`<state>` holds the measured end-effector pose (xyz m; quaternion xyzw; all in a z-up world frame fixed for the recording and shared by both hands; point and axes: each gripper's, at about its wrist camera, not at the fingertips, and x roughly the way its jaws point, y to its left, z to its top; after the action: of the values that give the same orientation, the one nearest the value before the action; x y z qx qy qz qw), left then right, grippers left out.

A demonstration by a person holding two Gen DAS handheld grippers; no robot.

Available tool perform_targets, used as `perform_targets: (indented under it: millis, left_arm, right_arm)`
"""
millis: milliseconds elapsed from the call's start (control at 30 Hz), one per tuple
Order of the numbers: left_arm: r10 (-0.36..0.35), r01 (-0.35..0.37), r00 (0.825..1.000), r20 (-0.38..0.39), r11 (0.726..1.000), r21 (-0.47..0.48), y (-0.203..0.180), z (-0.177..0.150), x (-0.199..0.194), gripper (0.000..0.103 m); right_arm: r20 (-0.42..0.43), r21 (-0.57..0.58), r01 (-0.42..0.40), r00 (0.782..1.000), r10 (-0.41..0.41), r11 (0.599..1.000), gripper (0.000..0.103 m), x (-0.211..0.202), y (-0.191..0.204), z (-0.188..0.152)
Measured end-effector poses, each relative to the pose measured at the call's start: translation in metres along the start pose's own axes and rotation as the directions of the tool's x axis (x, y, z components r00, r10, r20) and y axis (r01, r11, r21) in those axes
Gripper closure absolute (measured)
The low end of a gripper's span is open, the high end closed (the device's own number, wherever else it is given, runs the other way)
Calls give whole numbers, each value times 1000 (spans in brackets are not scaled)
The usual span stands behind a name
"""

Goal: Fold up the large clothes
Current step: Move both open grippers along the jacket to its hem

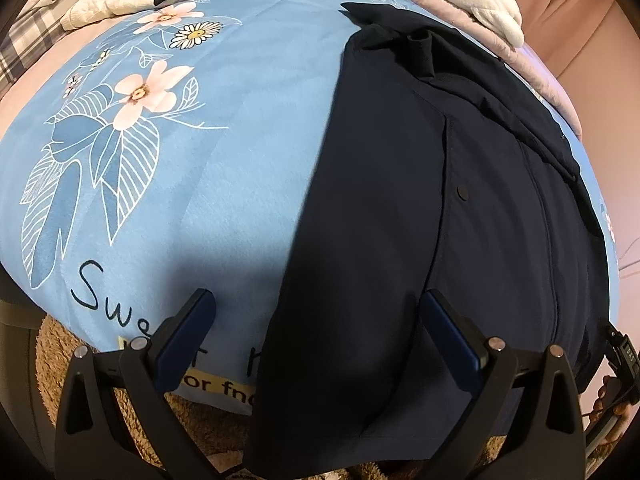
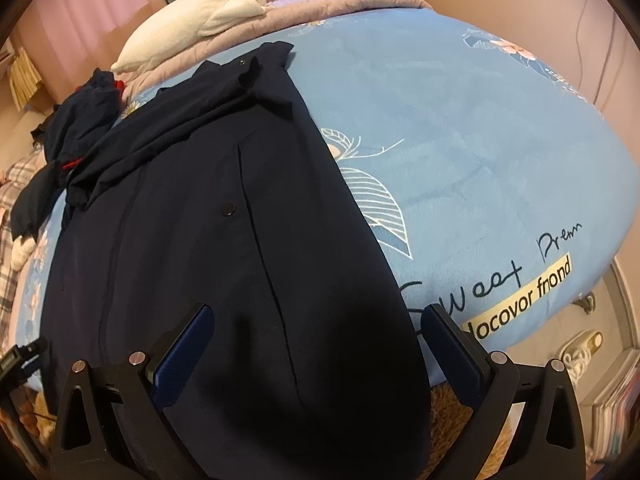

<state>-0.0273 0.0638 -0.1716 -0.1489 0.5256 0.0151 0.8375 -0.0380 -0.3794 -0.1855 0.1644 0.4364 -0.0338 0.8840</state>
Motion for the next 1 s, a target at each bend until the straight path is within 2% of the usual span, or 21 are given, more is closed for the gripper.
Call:
perform_targets:
  millis: [333,467,533,800,933,1000]
  left_arm:
    - [-68,69,997,-42,997,24,-2,-10,-3,1]
    - [-56,58,997,-52,998,39,-8,-12,-1,2]
    - [-87,89,994,-60,995,34,-9,-13,-2,2]
    - [-202,204,975,-96,979,16,-6,-19,-4,3]
    - [-293,293,949,-118,956,-22,0,-24,-6,3]
    - [-305,306,944,-124,952,-13,-2,-24,-6,4]
  right_arm:
    - [-38,-51,30,999,-32,998,1,2,-5,-2]
    - [-50,-35,-1,999,-1,999,1,3,-10,-4]
    - [-56,-28,-3,998,1,1000,1,4,-11,-6]
    - [-75,-22,-36,997,35,999,1,3,-11,-15]
    - [-96,-14,-66,993,65,998,1,3,-9,-20]
    - [-105,-8,-90,991,89,996,1,3,-8,-23]
